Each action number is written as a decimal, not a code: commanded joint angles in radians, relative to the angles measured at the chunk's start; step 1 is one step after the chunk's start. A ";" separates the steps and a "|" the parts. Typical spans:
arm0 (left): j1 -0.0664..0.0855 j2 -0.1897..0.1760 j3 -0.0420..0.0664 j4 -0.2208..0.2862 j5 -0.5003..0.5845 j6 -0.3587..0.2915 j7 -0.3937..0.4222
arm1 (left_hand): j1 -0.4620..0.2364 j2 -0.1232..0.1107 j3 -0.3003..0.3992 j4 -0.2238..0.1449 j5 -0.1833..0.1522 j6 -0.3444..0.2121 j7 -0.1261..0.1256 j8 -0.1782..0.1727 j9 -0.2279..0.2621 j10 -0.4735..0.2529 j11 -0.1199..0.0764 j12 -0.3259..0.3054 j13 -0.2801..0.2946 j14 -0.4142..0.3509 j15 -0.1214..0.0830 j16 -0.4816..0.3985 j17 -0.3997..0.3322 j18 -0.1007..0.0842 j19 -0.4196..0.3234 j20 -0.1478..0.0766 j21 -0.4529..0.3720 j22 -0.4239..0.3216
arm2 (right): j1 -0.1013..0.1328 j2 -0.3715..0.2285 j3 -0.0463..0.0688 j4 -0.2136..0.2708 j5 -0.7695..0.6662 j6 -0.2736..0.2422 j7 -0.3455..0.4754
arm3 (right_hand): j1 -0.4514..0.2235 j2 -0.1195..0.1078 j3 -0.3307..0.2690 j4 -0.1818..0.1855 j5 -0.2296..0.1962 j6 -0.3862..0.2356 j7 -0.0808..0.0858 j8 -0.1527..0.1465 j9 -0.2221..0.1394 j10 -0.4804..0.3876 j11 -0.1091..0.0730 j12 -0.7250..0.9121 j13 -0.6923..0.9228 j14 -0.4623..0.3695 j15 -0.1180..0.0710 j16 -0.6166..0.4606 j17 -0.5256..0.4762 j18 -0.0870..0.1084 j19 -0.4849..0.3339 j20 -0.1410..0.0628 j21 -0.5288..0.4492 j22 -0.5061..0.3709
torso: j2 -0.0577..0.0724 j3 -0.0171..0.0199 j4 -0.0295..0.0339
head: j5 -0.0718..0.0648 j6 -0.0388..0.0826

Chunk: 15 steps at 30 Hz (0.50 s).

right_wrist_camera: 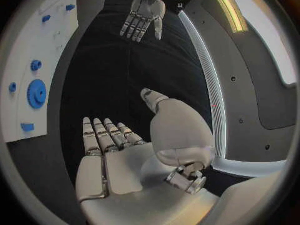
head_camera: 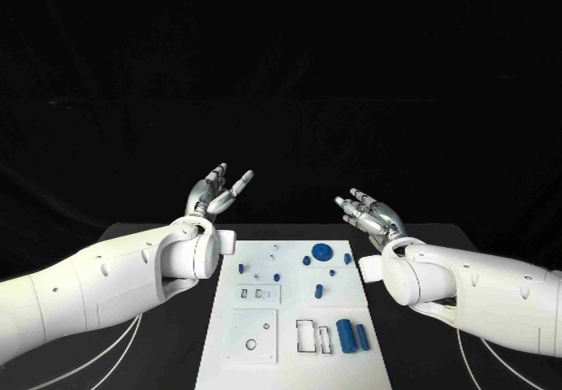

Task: Assemble the parts on the task board

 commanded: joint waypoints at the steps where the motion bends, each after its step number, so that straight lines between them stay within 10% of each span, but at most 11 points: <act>1: 0.004 0.004 0.000 -0.004 0.012 0.075 0.028 | 0.049 0.000 0.002 0.016 0.013 0.017 0.041 0.006 0.002 0.005 0.012 0.006 0.002 0.004 0.014 0.005 0.002 0.019 0.004 0.017 0.004 0.002 | 0.017 0.001 -0.017 -0.020 -0.049 0.203 -0.051 | 0.135 -0.020 0.043 -0.079 0.005 0.138 0.168 0.050 0.036 0.182 0.010 0.035 0.016 0.181 0.004 0.050 0.031 0.021 0.101 0.008 0.044 0.022 | 0.000 -0.0001 -0.0001 | 0.000 0.000; 6: 0.004 0.004 0.000 -0.004 0.012 0.075 0.028 | 0.052 0.005 0.006 0.016 0.012 0.021 0.043 0.007 0.003 0.009 0.014 0.007 0.003 0.009 0.018 0.007 0.003 0.020 0.005 0.017 0.005 0.003 | 0.033 0.001 -0.035 -0.036 -0.058 0.256 -0.065 | 0.176 -0.033 0.057 -0.122 0.017 0.272 0.165 0.099 0.069 0.360 -0.006 0.067 0.029 0.354 -0.017 0.101 0.060 0.044 0.208 0.006 0.088 0.042 | 0.000 -0.0001 -0.0001 | 0.000 0.000; 8: 0.004 0.004 0.000 -0.004 0.012 0.075 0.028 | 0.073 0.023 0.022 0.014 0.007 0.047 0.052 0.014 0.008 0.034 0.024 0.012 0.006 0.034 0.026 0.014 0.009 0.023 0.009 0.017 0.007 0.004 | 0.034 0.001 -0.036 -0.037 -0.059 0.260 -0.066 | 0.199 -0.047 0.067 -0.151 0.021 0.412 0.153 0.153 0.102 0.581 -0.025 0.114 0.045 0.546 -0.044 0.161 0.091 0.069 0.387 0.004 0.158 0.075 | 0.000 -0.0001 -0.0001 | 0.000 0.000; 9: 0.006 -0.038 0.000 0.046 0.012 0.088 0.024 | 0.078 0.024 0.024 0.014 0.006 0.052 0.054 0.015 0.009 0.040 0.027 0.013 0.007 0.042 0.028 0.016 0.011 0.024 0.013 0.017 0.009 0.005 | 0.059 -0.013 -0.034 -0.071 -0.456 0.137 -0.073 | 0.202 -0.048 0.071 -0.156 0.023 0.433 0.151 0.159 0.106 0.596 -0.027 0.111 0.042 0.558 -0.048 0.163 0.092 0.075 0.423 0.004 0.171 0.080 | 0.034 0.0026 -0.0001 | -0.011 0.001; 15: 0.008 -0.055 0.000 0.066 0.011 0.086 0.033 | 0.128 0.051 0.047 0.011 0.000 0.185 0.085 0.054 0.036 0.152 0.063 0.029 0.018 0.134 0.049 0.044 0.032 0.042 0.068 0.017 0.033 0.019 | 0.073 -0.016 -0.033 -0.080 -0.609 0.119 -0.095 | 0.205 -0.065 0.085 -0.177 0.043 0.491 0.142 0.170 0.114 0.647 -0.038 0.091 0.033 0.608 -0.062 0.166 0.092 0.088 0.466 0.004 0.181 0.076 | 0.045 0.0054 -0.0007 | -0.014 0.003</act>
